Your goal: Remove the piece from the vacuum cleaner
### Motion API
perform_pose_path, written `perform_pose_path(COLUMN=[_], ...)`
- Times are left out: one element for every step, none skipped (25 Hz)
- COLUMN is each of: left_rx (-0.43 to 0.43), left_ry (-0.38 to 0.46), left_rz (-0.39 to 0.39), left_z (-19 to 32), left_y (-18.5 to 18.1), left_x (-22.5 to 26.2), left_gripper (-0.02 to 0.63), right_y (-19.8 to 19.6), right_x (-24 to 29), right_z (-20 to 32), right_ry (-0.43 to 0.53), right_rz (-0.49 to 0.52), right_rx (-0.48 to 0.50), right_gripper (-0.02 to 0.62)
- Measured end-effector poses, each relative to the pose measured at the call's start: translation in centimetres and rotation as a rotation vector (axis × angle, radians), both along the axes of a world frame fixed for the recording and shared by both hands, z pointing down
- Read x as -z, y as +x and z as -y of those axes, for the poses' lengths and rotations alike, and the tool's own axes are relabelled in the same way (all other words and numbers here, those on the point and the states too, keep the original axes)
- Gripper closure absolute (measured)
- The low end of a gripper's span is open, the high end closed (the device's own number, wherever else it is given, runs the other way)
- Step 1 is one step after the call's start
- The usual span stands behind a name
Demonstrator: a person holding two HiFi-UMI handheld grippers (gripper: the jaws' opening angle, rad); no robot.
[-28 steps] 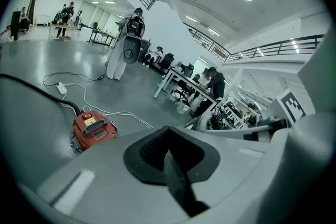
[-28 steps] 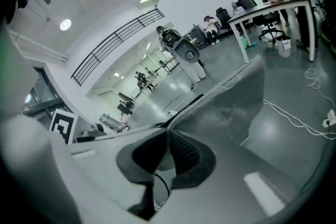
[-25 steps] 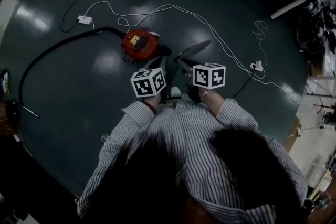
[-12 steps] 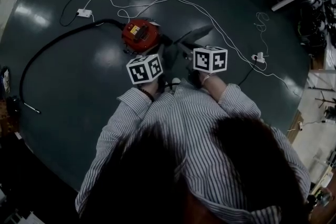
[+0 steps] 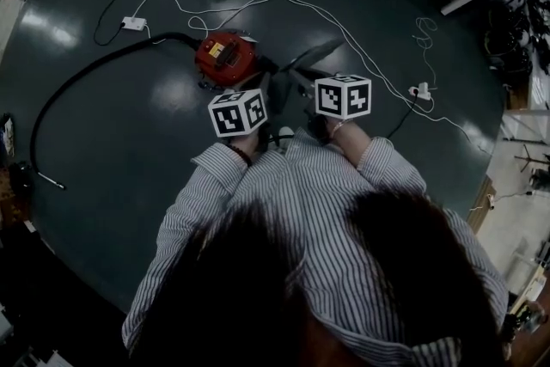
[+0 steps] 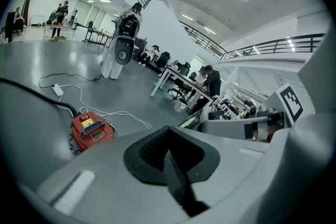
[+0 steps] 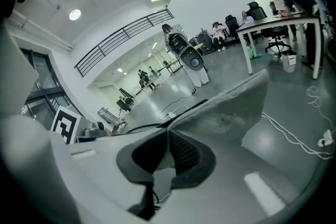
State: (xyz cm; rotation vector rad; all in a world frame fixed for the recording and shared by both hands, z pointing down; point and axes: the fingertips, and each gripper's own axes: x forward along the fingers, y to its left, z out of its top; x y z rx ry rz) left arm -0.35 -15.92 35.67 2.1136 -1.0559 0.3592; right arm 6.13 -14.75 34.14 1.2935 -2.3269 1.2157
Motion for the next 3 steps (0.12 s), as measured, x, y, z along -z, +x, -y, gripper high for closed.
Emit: perform_pose_path(left_rx=[-0.006, -0.012, -0.018], left_ry=[0.0, -0.001, -0.001], left_rz=[0.002, 0.002, 0.002], left_z=[0.0, 0.01, 0.02], left_y=[0.35, 0.72, 1.1], left_x=[-0.03, -0.04, -0.05], left_gripper=[0.6, 0.6, 0.6], right_y=[0.29, 0.57, 0.84], right_x=[-0.03, -0.05, -0.08], right_z=[-0.02, -0.04, -0.06], right_ry=[-0.002, -0.003, -0.005], right_rz=[0.001, 0.004, 0.007], right_rx=[-0.002, -0.004, -0.006], right_gripper=[0.575, 0.575, 0.575])
